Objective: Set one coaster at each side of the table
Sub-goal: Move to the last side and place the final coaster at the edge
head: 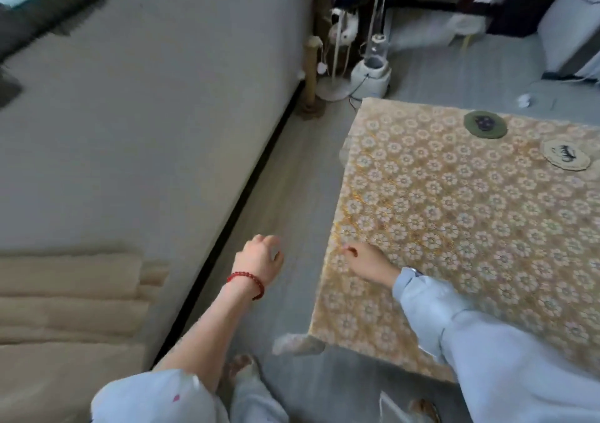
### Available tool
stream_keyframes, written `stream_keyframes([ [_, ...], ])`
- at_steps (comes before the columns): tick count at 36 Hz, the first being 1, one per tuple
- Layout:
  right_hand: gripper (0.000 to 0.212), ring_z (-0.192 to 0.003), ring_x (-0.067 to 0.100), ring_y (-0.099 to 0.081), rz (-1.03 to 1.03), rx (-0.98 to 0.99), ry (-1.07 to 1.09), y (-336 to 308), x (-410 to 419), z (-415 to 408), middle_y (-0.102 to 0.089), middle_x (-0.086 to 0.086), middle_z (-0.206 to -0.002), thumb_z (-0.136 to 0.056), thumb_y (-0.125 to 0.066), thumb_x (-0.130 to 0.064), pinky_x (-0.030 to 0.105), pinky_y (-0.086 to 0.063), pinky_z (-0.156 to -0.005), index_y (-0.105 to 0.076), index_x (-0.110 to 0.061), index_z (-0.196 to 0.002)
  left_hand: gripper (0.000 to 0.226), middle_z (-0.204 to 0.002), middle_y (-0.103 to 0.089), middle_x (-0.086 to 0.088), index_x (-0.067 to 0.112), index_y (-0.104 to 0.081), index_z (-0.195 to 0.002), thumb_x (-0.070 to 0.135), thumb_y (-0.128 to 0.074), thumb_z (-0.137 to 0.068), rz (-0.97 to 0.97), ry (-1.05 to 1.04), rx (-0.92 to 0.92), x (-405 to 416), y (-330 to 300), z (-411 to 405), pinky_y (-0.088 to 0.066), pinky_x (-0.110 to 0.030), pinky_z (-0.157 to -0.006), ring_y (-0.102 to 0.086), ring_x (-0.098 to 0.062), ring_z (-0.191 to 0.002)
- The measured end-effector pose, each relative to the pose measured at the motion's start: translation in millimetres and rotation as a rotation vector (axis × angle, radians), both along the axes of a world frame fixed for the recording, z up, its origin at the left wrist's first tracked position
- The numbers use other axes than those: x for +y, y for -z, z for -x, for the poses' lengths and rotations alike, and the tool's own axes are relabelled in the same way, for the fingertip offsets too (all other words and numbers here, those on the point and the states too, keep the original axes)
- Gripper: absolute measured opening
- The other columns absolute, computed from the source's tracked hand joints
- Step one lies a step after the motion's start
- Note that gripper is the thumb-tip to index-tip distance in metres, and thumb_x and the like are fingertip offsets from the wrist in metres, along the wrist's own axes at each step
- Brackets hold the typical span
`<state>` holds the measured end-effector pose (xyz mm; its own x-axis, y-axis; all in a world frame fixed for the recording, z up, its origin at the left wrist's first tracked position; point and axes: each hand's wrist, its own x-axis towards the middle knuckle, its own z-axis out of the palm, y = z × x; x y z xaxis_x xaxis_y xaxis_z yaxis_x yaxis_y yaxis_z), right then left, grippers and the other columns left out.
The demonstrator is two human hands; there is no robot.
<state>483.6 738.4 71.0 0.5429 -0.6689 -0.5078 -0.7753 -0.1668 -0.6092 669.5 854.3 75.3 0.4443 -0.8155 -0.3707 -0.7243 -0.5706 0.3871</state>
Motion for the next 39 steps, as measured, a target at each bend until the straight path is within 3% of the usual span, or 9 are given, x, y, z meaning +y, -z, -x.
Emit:
stream_keyframes([
  [2,0.028,-0.062,0.018,-0.046,0.004,-0.025,0.033,2.6,8.0,-45.0,-0.057,0.008,-0.074,-0.092,-0.037,-0.014,0.03,-0.033,-0.058,-0.061,0.001,-0.094,0.036,-0.125,-0.053,-0.012,0.017,-0.051,-0.122,0.028,-0.048,-0.088,0.003,-0.005,0.015,12.4,-1.3,-46.6,-0.042,-0.042,-0.098,-0.048,-0.03,-0.117],
  [4,0.028,-0.092,0.026,-0.058,0.002,-0.037,0.048,4.6,15.5,-88.1,-0.065,0.015,-0.104,-0.093,-0.039,-0.012,0.031,-0.042,-0.078,-0.061,-0.002,-0.108,0.038,-0.124,-0.053,-0.014,0.016,-0.051,-0.123,0.029,-0.049,-0.088,0.003,-0.027,0.017,25.9,-2.8,-89.2,-0.041,-0.041,-0.098,-0.049,-0.032,-0.116],
  [7,0.029,-0.111,0.029,-0.054,-0.012,-0.027,0.082,1.5,27.0,-140.5,-0.063,0.014,-0.119,-0.092,-0.04,-0.013,0.03,-0.039,-0.093,-0.06,-0.006,-0.111,0.037,-0.122,-0.053,-0.015,0.016,-0.051,-0.122,0.029,-0.051,-0.087,-0.018,-0.034,0.032,41.2,-8.0,-142.1,-0.041,-0.042,-0.098,-0.049,-0.033,-0.114],
  [16,0.028,-0.105,0.027,-0.057,-0.003,-0.025,0.213,-6.3,-6.4,-202.1,-0.065,0.013,-0.113,-0.093,-0.039,-0.015,0.025,-0.039,-0.08,-0.06,-0.009,-0.11,0.035,-0.119,-0.054,-0.016,0.014,-0.052,-0.119,0.026,-0.049,-0.087,-0.035,0.13,0.046,-32.5,-8.2,-216.9,-0.043,-0.044,-0.096,-0.05,-0.034,-0.113],
  [22,0.028,-0.109,0.026,-0.055,0.005,-0.016,0.331,-0.8,-62.0,-200.4,-0.063,0.012,-0.118,-0.092,-0.039,-0.012,0.033,-0.042,-0.094,-0.06,-0.005,-0.109,0.033,-0.119,-0.054,-0.012,0.014,-0.051,-0.118,0.026,-0.046,-0.088,-0.028,0.357,0.027,-128.6,-11.4,-214.3,-0.043,-0.044,-0.093,-0.048,-0.032,-0.114],
  [26,0.029,-0.087,0.023,-0.06,0.014,-0.035,0.429,1.4,-135.4,-194.8,-0.064,0.019,-0.112,-0.093,-0.037,-0.011,0.029,-0.045,-0.077,-0.059,0.001,-0.106,0.033,-0.118,-0.054,-0.012,0.014,-0.05,-0.119,0.027,-0.046,-0.088,0.022,0.463,-0.008,-221.6,-16.7,-216.2,-0.043,-0.044,-0.093,-0.047,-0.031,-0.114],
  [29,0.028,-0.09,0.031,-0.059,0.019,-0.057,0.541,-1.3,-191.2,-181.8,-0.063,0.024,-0.11,-0.093,-0.038,-0.011,0.034,-0.046,-0.079,-0.058,0.005,-0.103,0.03,-0.114,-0.055,-0.015,0.009,-0.052,-0.111,0.027,-0.046,-0.088,0.016,0.538,-0.05,-296.6,-21.4,-205.3,-0.044,-0.044,-0.089,-0.049,-0.035,-0.11],
  [33,0.026,-0.094,0.023,-0.059,0.035,-0.081,0.704,-11.0,-248.9,-149.1,-0.065,0.013,-0.111,-0.093,-0.04,-0.013,0.03,-0.044,-0.077,-0.061,-0.005,-0.106,0.038,-0.126,-0.052,-0.011,0.019,-0.047,-0.125,0.028,-0.046,-0.088,0.07,0.657,-0.036,-390.0,-30.1,-168.1,-0.04,-0.044,-0.098,-0.045,-0.032,-0.118],
  [39,0.024,-0.097,0.024,-0.059,0.065,-0.052,0.969,-19.5,-300.5,-76.6,-0.066,0.013,-0.11,-0.091,-0.041,-0.011,0.03,-0.044,-0.078,-0.061,-0.008,-0.105,0.041,-0.134,-0.046,-0.009,0.019,-0.045,-0.128,0.029,-0.045,-0.089,0.09,0.958,0.015,-493.5,-29.0,-79.3,-0.04,-0.043,-0.101,-0.045,-0.029,-0.121],
])
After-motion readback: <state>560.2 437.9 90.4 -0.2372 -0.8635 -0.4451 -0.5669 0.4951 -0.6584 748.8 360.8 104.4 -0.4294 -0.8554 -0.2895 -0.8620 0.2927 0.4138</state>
